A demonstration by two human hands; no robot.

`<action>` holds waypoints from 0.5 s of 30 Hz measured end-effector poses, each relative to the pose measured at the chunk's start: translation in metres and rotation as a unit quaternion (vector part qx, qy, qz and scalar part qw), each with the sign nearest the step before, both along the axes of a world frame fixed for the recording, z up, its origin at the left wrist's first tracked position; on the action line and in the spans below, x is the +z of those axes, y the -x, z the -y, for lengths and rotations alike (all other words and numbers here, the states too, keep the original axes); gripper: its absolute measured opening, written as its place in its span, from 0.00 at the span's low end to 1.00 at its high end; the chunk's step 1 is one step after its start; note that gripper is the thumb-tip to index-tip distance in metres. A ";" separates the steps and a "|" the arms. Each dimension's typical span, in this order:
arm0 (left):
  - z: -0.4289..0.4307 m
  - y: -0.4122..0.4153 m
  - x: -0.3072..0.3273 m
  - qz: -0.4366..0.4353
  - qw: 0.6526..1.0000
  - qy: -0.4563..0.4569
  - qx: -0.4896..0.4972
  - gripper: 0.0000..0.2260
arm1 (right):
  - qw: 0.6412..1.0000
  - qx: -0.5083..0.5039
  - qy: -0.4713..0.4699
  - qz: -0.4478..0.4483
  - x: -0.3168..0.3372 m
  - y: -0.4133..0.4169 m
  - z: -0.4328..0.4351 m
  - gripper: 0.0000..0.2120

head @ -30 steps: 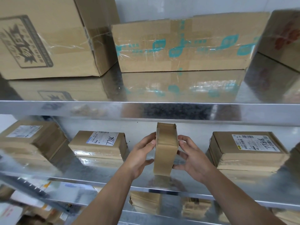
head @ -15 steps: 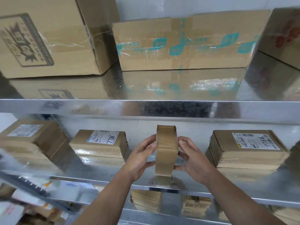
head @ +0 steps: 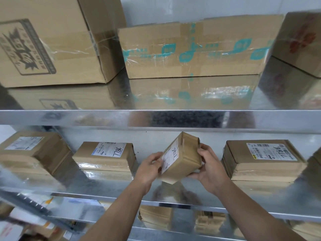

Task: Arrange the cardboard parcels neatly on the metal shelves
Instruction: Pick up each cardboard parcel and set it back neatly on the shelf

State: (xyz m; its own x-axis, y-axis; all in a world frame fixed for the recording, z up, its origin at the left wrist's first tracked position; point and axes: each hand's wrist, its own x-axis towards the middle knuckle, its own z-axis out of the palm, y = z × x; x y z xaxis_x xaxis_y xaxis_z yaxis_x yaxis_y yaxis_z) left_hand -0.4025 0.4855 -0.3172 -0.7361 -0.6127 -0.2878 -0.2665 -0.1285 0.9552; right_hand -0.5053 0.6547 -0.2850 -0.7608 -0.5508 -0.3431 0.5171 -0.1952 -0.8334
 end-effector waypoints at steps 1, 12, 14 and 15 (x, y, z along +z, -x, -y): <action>0.002 0.001 -0.004 0.016 1.000 0.017 0.016 0.12 | 1.000 -0.007 0.005 0.006 0.000 0.001 -0.001 0.09; 0.010 -0.002 0.002 0.011 0.993 -0.118 0.022 0.14 | 0.993 -0.055 0.057 0.093 -0.002 0.006 -0.004 0.13; 0.011 -0.004 0.004 0.004 0.993 -0.116 0.020 0.13 | 0.993 -0.049 0.055 0.090 -0.003 0.008 -0.004 0.14; 0.011 -0.004 0.005 -0.001 0.993 -0.114 0.023 0.12 | 0.994 -0.046 0.051 0.086 -0.004 0.009 -0.004 0.15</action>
State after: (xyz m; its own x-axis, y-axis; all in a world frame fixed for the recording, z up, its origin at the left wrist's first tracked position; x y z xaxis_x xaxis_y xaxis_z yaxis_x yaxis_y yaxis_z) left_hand -0.3984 0.4746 -0.3123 -0.7098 -0.5641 -0.4219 -0.2542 -0.3534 0.9003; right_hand -0.5144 0.6586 -0.2886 -0.7446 -0.5203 -0.4181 0.6260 -0.3270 -0.7079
